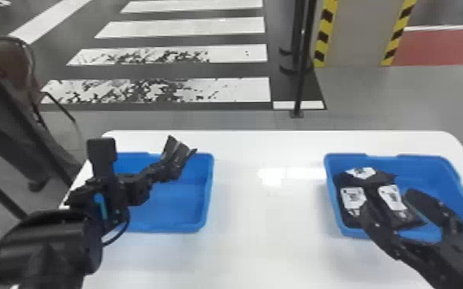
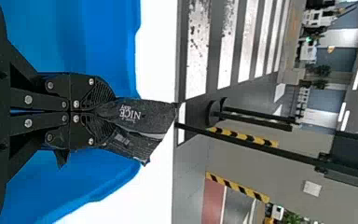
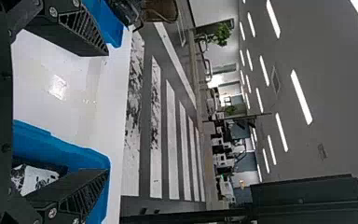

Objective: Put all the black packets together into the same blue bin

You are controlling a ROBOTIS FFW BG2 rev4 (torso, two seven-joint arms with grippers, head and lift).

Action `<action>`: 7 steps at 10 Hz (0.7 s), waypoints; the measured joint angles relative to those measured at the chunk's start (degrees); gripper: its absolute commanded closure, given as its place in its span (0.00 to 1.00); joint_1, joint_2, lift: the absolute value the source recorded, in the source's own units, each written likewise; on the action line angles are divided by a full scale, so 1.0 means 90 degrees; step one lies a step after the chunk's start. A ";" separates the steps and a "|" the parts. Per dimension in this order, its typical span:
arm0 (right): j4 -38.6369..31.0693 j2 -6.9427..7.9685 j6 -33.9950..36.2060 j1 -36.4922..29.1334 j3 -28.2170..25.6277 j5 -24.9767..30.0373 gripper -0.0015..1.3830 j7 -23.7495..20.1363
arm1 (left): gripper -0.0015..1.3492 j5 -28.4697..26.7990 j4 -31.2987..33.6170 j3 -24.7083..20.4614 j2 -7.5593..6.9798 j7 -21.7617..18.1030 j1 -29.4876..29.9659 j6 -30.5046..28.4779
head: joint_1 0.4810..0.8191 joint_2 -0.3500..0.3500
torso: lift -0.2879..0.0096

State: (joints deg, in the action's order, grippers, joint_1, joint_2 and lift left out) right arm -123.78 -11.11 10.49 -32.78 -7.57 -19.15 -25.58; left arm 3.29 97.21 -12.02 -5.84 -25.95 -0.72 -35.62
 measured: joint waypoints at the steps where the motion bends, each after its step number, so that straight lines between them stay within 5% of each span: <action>1: 0.0062 -0.0015 0.0020 0.0168 0.0039 -0.0061 0.10 0.0000 | 0.90 0.0230 0.0460 -0.0046 0.0058 0.0034 0.0303 0.0166 | 0.63 0.63 | 0.60; 4: 0.0299 -0.0106 0.0586 0.1132 0.0443 -0.0585 0.10 -0.0118 | 0.90 0.0814 0.1383 0.0223 0.0191 0.0032 0.1078 0.0895 | 0.63 0.62 | 0.60; 7: 0.0419 -0.0183 0.0631 0.2282 0.1041 -0.1004 0.10 -0.0078 | 0.90 0.1409 0.1517 0.1028 0.0232 0.0029 0.1568 0.1769 | 0.63 0.57 | 0.60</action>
State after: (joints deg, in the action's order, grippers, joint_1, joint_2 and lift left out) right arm -120.01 -12.76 16.17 -12.24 1.80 -28.19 -26.28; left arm 15.97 110.86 -2.77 -3.75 -25.69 13.39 -19.70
